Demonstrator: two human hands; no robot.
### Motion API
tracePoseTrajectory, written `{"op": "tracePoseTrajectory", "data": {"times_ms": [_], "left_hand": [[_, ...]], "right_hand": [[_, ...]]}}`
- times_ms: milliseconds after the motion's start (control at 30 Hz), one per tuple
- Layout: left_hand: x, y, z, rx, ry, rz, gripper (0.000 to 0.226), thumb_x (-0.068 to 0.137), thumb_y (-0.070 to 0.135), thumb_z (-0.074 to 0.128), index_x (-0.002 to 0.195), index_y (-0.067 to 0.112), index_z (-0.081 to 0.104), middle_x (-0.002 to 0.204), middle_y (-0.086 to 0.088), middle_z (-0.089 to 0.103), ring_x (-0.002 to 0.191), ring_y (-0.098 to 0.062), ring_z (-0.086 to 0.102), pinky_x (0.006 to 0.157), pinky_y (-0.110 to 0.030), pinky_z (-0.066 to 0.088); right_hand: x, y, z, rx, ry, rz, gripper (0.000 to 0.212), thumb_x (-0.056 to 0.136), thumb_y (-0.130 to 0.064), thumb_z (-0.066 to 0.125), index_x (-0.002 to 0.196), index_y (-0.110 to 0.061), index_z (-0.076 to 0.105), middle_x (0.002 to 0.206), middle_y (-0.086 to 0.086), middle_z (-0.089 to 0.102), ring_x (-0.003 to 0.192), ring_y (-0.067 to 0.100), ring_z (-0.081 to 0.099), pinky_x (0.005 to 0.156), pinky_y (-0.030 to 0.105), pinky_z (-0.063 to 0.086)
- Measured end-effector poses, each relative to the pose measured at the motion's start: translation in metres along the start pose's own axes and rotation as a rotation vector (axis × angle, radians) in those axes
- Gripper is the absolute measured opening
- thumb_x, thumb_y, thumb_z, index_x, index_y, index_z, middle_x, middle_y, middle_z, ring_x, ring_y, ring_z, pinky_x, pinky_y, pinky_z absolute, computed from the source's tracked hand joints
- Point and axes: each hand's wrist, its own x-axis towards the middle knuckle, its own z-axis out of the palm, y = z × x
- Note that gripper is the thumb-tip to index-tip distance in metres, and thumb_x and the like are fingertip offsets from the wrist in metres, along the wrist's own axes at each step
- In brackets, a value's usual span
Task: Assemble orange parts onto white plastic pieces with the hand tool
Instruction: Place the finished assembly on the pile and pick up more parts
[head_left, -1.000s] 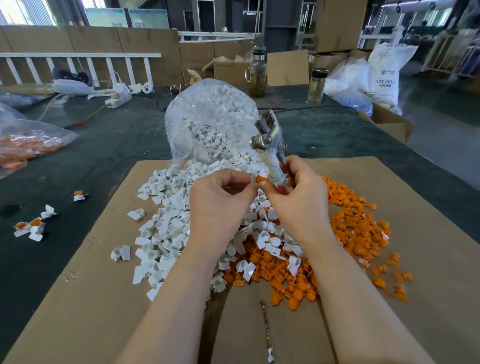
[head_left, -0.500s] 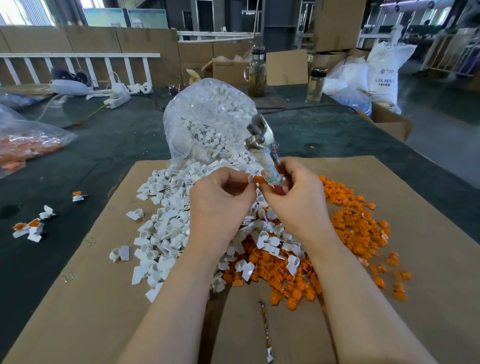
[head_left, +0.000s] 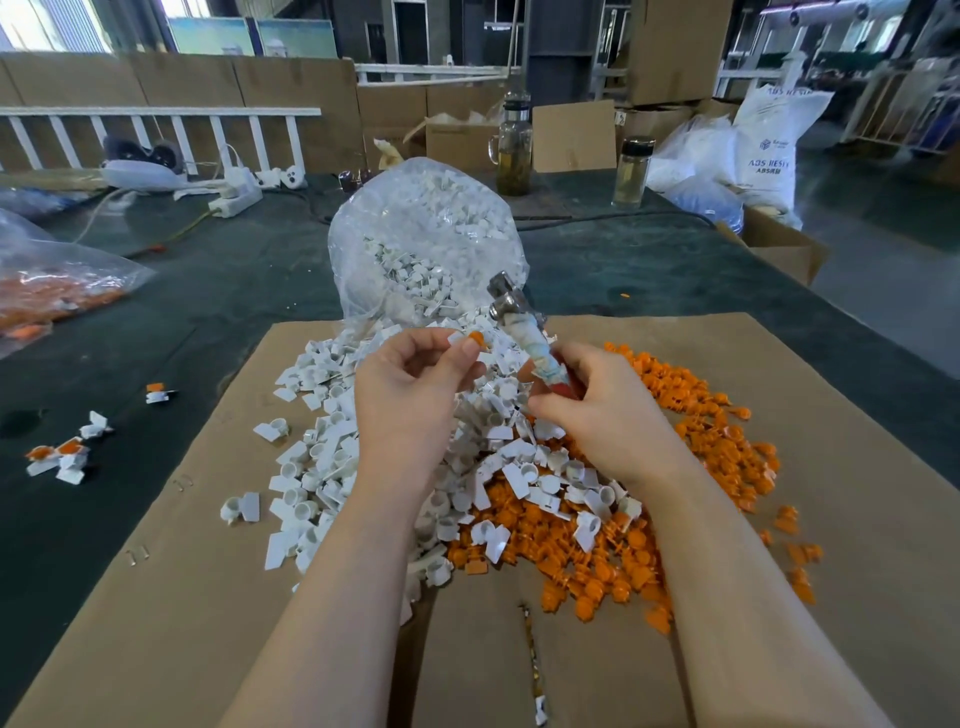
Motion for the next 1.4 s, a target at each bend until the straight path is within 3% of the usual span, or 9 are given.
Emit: {"op": "tracePoseTrajectory", "data": {"times_ms": [233, 467, 567, 733, 833, 1000, 1200, 1333, 1400], "left_hand": [[0.003, 0.002, -0.004, -0.119, 0.004, 0.017, 0.008, 0.087, 0.000, 0.069, 0.085, 0.007, 0.068, 0.069, 0.003, 0.070, 0.062, -0.009, 0.068, 0.066, -0.017, 0.055], [0.003, 0.001, -0.004, -0.107, -0.016, 0.025, 0.008, 0.087, 0.000, 0.070, 0.084, 0.008, 0.068, 0.070, 0.003, 0.070, 0.066, -0.010, 0.069, 0.068, -0.018, 0.055], [0.003, 0.001, -0.005, -0.106, 0.002, 0.017, 0.008, 0.085, 0.001, 0.072, 0.083, 0.008, 0.069, 0.070, 0.001, 0.070, 0.065, -0.012, 0.070, 0.066, -0.019, 0.055], [0.000, -0.004, 0.002, 0.190, 0.024, 0.058, 0.013, 0.081, 0.014, 0.080, 0.077, 0.020, 0.070, 0.069, 0.003, 0.073, 0.068, -0.015, 0.073, 0.068, -0.027, 0.059], [-0.005, -0.006, 0.007, 0.280, -0.014, 0.102, 0.017, 0.081, 0.018, 0.081, 0.073, 0.026, 0.068, 0.066, 0.010, 0.071, 0.062, -0.007, 0.069, 0.059, -0.018, 0.054], [-0.006, -0.009, 0.011, 0.317, -0.009, 0.105, 0.016, 0.080, 0.020, 0.082, 0.076, 0.027, 0.068, 0.070, 0.009, 0.072, 0.062, -0.005, 0.067, 0.054, -0.013, 0.049], [-0.008, -0.008, 0.011, 0.313, 0.005, 0.126, 0.016, 0.080, 0.023, 0.082, 0.076, 0.029, 0.068, 0.072, 0.011, 0.072, 0.065, -0.005, 0.067, 0.055, -0.010, 0.048], [-0.008, -0.009, 0.011, 0.323, 0.003, 0.160, 0.018, 0.081, 0.022, 0.081, 0.075, 0.031, 0.066, 0.071, 0.011, 0.072, 0.066, -0.005, 0.067, 0.057, -0.011, 0.049], [-0.008, -0.009, 0.010, 0.323, -0.001, 0.156, 0.019, 0.082, 0.019, 0.080, 0.074, 0.030, 0.066, 0.071, 0.011, 0.071, 0.066, -0.005, 0.067, 0.059, -0.013, 0.051]], "right_hand": [[-0.003, -0.001, -0.005, 0.008, -0.165, 0.056, 0.018, 0.082, -0.009, 0.067, 0.100, -0.013, 0.065, 0.094, 0.010, 0.068, 0.085, 0.029, 0.064, 0.080, 0.051, 0.052], [-0.002, -0.003, -0.004, -0.022, -0.238, 0.042, 0.021, 0.083, -0.016, 0.070, 0.103, -0.016, 0.064, 0.093, 0.004, 0.067, 0.083, 0.021, 0.064, 0.078, 0.043, 0.051], [-0.001, -0.001, 0.000, -0.002, -0.174, 0.031, 0.016, 0.085, -0.019, 0.070, 0.100, -0.016, 0.065, 0.089, 0.003, 0.067, 0.080, 0.019, 0.064, 0.076, 0.042, 0.053], [0.003, 0.000, 0.012, 0.074, 0.143, -0.043, 0.006, 0.089, -0.026, 0.068, 0.087, -0.023, 0.063, 0.072, -0.011, 0.062, 0.065, 0.001, 0.058, 0.060, 0.018, 0.044], [0.005, -0.002, 0.015, 0.099, 0.233, -0.085, 0.007, 0.089, -0.026, 0.069, 0.089, -0.021, 0.065, 0.071, -0.012, 0.062, 0.063, -0.001, 0.057, 0.057, 0.014, 0.041], [0.007, 0.000, 0.019, 0.037, 0.256, -0.083, 0.015, 0.088, -0.029, 0.070, 0.090, -0.015, 0.067, 0.071, -0.011, 0.062, 0.063, 0.004, 0.057, 0.058, 0.024, 0.044], [0.006, -0.001, 0.021, 0.050, 0.283, -0.056, 0.021, 0.089, -0.031, 0.068, 0.072, -0.027, 0.055, 0.055, -0.022, 0.054, 0.053, -0.001, 0.050, 0.048, 0.013, 0.036], [0.006, -0.002, 0.022, 0.106, 0.262, -0.025, 0.018, 0.091, -0.030, 0.066, 0.081, -0.016, 0.063, 0.060, -0.009, 0.057, 0.056, 0.009, 0.054, 0.053, 0.029, 0.047], [0.006, -0.003, 0.021, 0.119, 0.224, -0.033, 0.014, 0.090, -0.029, 0.066, 0.083, -0.017, 0.063, 0.058, -0.016, 0.056, 0.055, 0.002, 0.053, 0.051, 0.018, 0.042]]}}
